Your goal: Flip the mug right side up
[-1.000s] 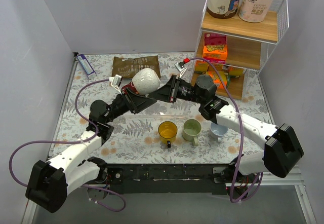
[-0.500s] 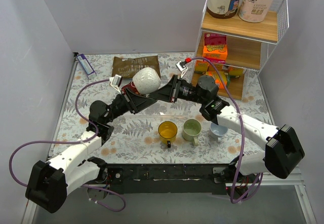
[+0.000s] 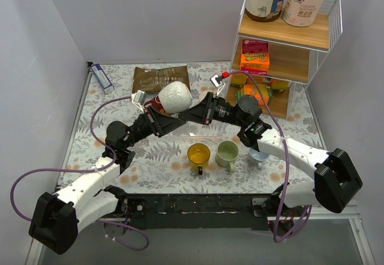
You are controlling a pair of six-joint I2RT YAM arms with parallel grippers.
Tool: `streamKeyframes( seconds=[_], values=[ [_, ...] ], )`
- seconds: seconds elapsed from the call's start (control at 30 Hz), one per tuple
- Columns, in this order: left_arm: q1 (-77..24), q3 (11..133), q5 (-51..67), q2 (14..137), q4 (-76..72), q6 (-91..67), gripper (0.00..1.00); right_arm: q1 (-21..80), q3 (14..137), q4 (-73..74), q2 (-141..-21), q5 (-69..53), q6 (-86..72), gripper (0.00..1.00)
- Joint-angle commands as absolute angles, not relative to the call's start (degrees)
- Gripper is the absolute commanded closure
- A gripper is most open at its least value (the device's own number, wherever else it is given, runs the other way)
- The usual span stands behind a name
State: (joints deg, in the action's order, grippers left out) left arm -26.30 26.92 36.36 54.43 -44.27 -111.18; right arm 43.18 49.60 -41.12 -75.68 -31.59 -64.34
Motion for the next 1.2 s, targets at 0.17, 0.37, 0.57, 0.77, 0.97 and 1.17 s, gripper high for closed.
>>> streamKeyframes(
  seconds=[0.17,0.37,0.57,0.77,0.97,1.17],
  values=[
    [-25.5,26.5,30.9,53.3,-47.6,-114.5,0.72,43.4,48.0,-53.1,-71.1,-37.2,-62.2,0.99],
    [-25.5,26.6,31.0,53.7,-47.9,-115.1,0.69,43.4,47.5,-53.1,-70.8,-37.7,-61.6,0.99],
    [-25.4,27.2,32.2,55.8,-50.1,-116.3,0.96,43.4,48.3,-53.9,-72.3,-38.8,-62.0,0.99],
    [-25.4,29.0,31.8,55.3,-45.4,-112.8,1.0,43.5,48.0,-50.5,-72.6,-38.4,-61.0,0.99],
    [-25.4,30.9,28.6,52.7,-38.1,-109.3,1.0,43.5,48.6,-44.0,-71.8,-36.0,-58.5,0.97],
    [-25.4,32.3,27.0,51.6,-33.9,-107.6,1.0,43.5,49.7,-36.1,-71.5,-32.7,-56.7,0.76]
  ],
)
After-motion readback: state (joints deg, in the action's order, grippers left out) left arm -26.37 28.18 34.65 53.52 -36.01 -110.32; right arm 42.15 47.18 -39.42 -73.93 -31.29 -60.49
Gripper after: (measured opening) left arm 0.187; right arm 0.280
